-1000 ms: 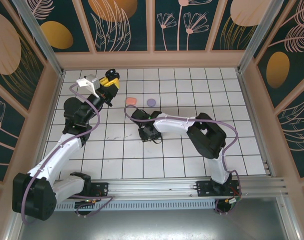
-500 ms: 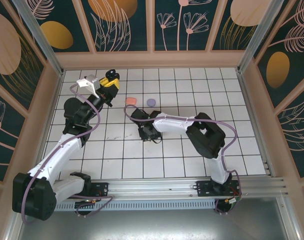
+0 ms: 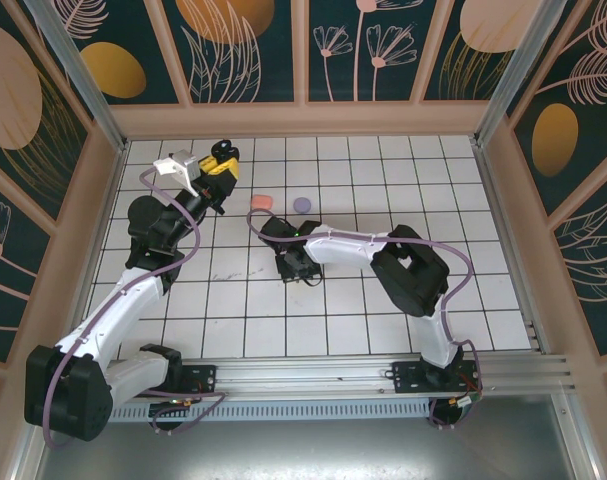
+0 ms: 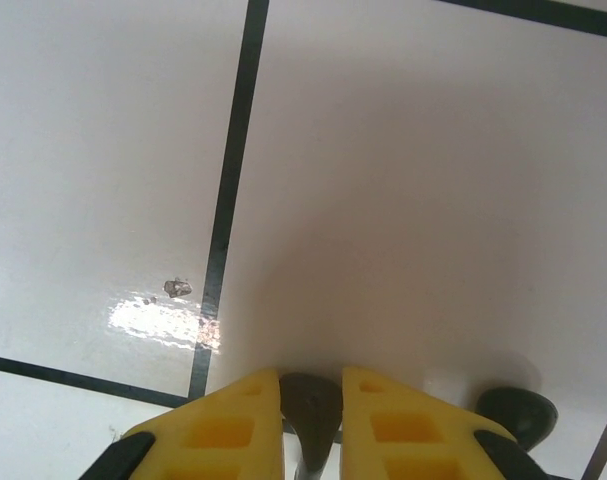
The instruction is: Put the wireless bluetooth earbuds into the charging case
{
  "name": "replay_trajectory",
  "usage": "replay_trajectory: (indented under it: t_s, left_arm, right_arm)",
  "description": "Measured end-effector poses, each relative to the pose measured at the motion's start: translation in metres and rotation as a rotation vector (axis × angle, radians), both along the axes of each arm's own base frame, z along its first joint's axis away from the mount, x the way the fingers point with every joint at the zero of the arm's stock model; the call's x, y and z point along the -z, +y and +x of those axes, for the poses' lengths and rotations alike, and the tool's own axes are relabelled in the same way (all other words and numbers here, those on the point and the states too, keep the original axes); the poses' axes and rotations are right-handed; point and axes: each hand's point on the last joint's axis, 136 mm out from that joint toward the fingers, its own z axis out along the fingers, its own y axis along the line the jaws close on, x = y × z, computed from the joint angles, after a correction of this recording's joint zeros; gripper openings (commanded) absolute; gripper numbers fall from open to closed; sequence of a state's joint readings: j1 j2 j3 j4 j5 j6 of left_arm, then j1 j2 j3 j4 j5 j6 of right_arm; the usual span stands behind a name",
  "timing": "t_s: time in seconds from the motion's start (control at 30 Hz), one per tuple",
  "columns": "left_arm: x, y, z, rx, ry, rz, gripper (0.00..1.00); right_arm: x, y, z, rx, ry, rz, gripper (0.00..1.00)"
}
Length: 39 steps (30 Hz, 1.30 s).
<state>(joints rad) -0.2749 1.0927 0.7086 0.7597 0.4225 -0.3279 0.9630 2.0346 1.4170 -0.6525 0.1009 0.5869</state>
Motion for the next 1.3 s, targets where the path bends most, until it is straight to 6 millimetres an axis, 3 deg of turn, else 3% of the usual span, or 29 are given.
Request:
replay_trajectory:
  t_s: [0.3, 0.47, 0.57, 0.7, 0.87, 1.0, 1.1, 1.3]
  left_arm:
    - [0.001, -0.004, -0.003, 0.029, -0.003, 0.009, 0.00]
    - [0.003, -0.008, -0.009, 0.060, -0.026, 0.029, 0.00]
    - [0.009, -0.010, -0.012, 0.069, -0.044, 0.048, 0.00]
    - [0.017, -0.013, -0.019, 0.078, -0.078, 0.083, 0.00]
    - [0.028, -0.024, -0.029, 0.100, -0.125, 0.133, 0.00]
    - [0.041, -0.036, -0.036, 0.124, -0.142, 0.178, 0.00]
    - [0.048, -0.044, -0.036, 0.135, -0.155, 0.208, 0.00]
    - [0.068, -0.057, -0.030, 0.146, -0.165, 0.292, 0.00]
  right_arm:
    - [-0.005, 0.001, 0.004, 0.004, -0.024, 0.008, 0.14]
    - [-0.035, 0.001, 0.017, 0.022, -0.098, 0.042, 0.13]
    - [-0.075, 0.004, 0.035, 0.043, -0.180, 0.102, 0.13]
    - [-0.145, 0.004, 0.066, 0.074, -0.322, 0.197, 0.12]
    - [-0.238, -0.011, 0.099, 0.106, -0.515, 0.294, 0.13]
    - [-0.309, -0.024, 0.111, 0.102, -0.667, 0.352, 0.13]
    - [-0.347, -0.029, 0.109, 0.075, -0.758, 0.389, 0.13]
    - [-0.393, -0.032, 0.100, -0.006, -0.895, 0.457, 0.14]
